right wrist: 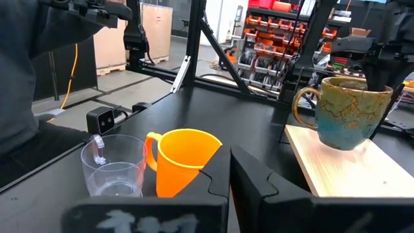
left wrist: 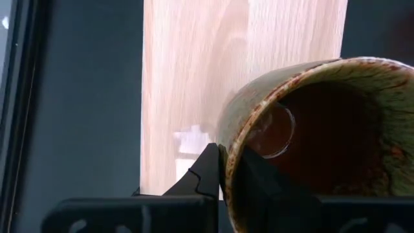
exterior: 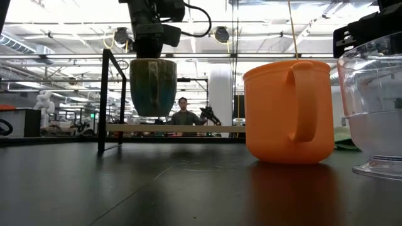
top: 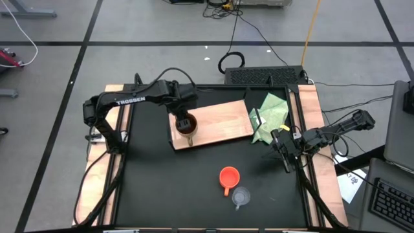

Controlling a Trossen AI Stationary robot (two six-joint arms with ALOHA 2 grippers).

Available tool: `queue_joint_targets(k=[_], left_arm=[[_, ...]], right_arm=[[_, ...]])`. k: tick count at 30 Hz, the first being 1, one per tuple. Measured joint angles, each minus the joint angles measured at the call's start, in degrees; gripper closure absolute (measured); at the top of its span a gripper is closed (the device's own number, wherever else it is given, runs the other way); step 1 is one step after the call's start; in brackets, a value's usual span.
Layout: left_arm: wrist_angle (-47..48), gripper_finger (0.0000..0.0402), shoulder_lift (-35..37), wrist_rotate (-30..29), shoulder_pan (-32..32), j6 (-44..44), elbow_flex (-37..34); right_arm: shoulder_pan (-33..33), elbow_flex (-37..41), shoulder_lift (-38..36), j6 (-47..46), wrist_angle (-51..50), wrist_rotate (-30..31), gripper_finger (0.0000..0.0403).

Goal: Stack small to large cups/mugs on shelf
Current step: Put the dark green mug on the shelf

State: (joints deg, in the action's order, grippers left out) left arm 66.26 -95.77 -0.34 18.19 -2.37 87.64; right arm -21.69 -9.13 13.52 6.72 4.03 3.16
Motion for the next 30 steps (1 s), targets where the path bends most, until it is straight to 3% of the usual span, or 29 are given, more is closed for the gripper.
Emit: queue_joint_targets(k=[13, 24, 30], left_arm=[[0.27, 0.0372, -0.2, 0.39, 0.42, 3.12, 0.0], [-0.82, 0.0372, -0.2, -3.43, -0.09, 1.1, -0.02], [-3.28, 0.0372, -0.2, -2.49, -0.59, 0.7, -0.13]], right_arm=[[0.0, 0.0, 0.0, -1.51, 0.0, -0.02, 0.0403], [0.0, 0.0, 0.0, -1.51, 0.0, -0.01, 0.0403], [0.0, 0.0, 0.0, -1.51, 0.0, -0.02, 0.0403]])
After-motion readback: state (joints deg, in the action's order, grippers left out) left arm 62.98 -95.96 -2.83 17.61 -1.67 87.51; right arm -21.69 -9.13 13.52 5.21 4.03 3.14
